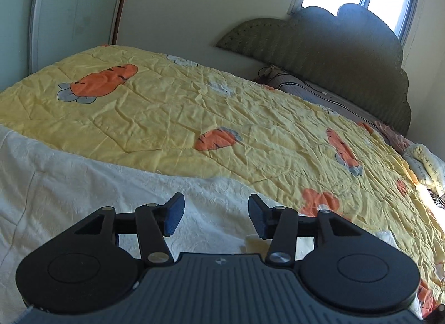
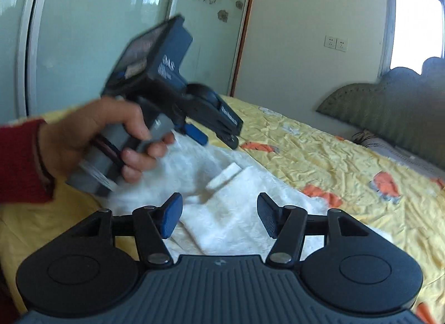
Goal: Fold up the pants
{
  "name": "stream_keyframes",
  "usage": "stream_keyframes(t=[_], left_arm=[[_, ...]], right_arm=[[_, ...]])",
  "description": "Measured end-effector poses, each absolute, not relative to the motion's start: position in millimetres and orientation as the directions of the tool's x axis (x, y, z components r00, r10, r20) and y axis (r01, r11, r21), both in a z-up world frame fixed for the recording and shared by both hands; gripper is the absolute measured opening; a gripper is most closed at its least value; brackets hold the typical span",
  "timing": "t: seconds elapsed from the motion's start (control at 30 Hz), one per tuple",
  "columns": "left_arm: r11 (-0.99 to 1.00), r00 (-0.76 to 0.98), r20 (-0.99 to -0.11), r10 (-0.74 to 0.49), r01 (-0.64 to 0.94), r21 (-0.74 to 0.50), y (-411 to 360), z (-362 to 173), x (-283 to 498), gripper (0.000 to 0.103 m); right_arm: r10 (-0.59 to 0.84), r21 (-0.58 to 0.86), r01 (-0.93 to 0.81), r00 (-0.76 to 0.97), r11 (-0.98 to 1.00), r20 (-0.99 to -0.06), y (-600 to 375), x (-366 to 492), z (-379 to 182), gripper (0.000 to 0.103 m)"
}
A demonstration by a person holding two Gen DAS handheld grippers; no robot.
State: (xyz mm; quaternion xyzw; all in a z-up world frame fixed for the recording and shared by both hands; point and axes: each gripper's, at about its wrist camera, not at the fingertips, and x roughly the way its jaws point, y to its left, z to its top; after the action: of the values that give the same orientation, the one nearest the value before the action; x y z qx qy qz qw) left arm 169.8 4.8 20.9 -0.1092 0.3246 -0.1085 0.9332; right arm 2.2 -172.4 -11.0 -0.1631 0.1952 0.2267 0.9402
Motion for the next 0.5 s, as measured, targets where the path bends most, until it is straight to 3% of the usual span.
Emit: stream_keyframes(t=[0.17,0.23,0.27,0.3,0.33,0.43,0.5], left_arm=[[0.88,0.653,-0.615,-0.442,0.18,-0.44,18.0,21.5,154.9,0.059],[0.832,0.602,-0.609,-0.516,0.184,-0.523,22.3,19.5,150.7,0.059],[0.807,0.571,-0.607,-0.552,0.182,-0.562,23.0,17.6,147.1,0.059],[0.787,0.546,-0.604,-0.58,0.185,-0.589,23.4,16.4,145.1,0.059],[0.769,0.516,-0.604,-0.607,0.189,-0.611,22.6,14.6,142.3,0.059],[0.741,0.439,-0.622,-0.648,0.175,-0.648,21.2,7.9,137.7,0.06],[0.71,0.399,-0.612,-0.683,0.163,-0.685,22.0,-0.1,138.2,0.063]], right_arm=[[0.3,-0.356,-0.5,0.82,0.79,-0.487,-152.1,13.8,-31.2,0.051],[0.24,-0.454,-0.472,0.844,0.756,-0.479,-142.6,9.6,-41.9,0.042],[0.227,-0.483,-0.468,0.85,0.74,-0.476,-139.1,7.5,-44.1,0.036],[0.218,-0.5,-0.471,0.848,0.726,-0.482,-136.3,9.9,-47.7,0.019],[0.218,-0.516,-0.478,0.848,0.711,-0.484,-133.1,8.9,-50.5,0.011],[0.221,-0.538,-0.467,0.86,0.702,-0.46,-131.5,7.3,-52.4,0.008],[0.253,-0.461,-0.462,0.859,0.757,-0.446,-143.0,6.0,-41.5,0.008]])
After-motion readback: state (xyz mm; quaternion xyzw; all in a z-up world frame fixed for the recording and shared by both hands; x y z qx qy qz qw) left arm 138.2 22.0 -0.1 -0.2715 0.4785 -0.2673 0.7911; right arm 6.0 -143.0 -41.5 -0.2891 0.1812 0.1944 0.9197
